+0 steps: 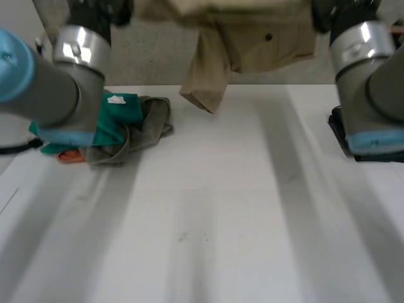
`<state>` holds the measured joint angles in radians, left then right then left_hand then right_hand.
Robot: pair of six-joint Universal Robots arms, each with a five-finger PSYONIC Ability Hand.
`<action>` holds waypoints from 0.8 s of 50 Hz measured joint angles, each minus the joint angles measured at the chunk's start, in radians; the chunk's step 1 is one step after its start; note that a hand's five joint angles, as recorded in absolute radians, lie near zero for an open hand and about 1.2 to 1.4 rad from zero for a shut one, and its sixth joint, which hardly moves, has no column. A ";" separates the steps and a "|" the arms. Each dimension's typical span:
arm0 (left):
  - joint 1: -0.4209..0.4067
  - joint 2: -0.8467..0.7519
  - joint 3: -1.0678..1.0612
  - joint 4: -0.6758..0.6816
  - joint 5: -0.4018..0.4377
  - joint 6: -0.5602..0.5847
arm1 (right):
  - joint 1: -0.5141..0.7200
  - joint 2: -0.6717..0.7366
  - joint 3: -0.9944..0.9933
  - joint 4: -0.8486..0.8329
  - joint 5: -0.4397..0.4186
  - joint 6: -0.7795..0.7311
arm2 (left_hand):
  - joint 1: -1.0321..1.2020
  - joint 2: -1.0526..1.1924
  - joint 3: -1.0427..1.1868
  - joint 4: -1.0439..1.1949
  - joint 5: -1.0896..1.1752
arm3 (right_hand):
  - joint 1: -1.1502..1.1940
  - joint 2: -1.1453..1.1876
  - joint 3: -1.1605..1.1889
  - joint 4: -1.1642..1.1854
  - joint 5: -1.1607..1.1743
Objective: Fold the laundry.
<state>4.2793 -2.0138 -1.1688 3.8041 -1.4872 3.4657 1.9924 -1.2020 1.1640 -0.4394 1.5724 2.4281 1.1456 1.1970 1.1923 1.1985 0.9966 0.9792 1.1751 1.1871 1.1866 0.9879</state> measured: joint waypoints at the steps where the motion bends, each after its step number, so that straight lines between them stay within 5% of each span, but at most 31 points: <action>1: -0.001 0.000 -0.020 -0.001 0.001 -0.003 | 0.002 0.001 0.011 0.004 -0.001 0.000 | 0.000 0.001 0.000 0.000 0.000 | 0.000 0.000 0.000 0.000 0.000; 14: -0.021 -0.052 -0.398 -0.015 0.006 -0.018 | 0.011 0.121 0.271 0.093 -0.005 -0.008 | 0.000 0.002 0.002 0.004 0.000 | 0.000 0.000 0.000 0.005 0.000; 23: -0.034 -0.011 -0.580 -0.080 0.005 -0.014 | -0.003 0.094 0.384 0.358 -0.003 -0.035 | 0.000 0.002 0.002 0.004 0.000 | 0.006 0.000 0.000 0.005 0.000; 32: -0.023 0.204 -0.683 -0.371 0.007 0.009 | -0.010 -0.083 0.493 0.773 -0.022 -0.164 | 0.000 0.002 0.002 0.004 0.000 | 0.006 0.000 0.000 0.005 0.000; 34: -0.023 0.260 -0.697 -0.525 0.008 0.019 | -0.020 -0.122 0.535 0.868 -0.028 -0.224 | 0.000 0.002 0.002 0.004 0.000 | 0.006 0.000 0.000 0.005 0.000; 40: -0.029 0.286 -0.701 -0.678 0.008 0.027 | -0.030 -0.140 0.564 0.880 -0.033 -0.266 | 0.000 0.002 0.002 0.004 0.000 | 0.006 0.000 0.000 0.005 0.000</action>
<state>4.2503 -1.7277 -1.8700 3.1263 -1.4792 3.4922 1.9623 -1.3424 1.7276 0.4409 1.5390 2.1620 1.1456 1.1991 1.1947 1.2023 0.9966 0.9850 1.1750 1.1870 1.1915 0.9884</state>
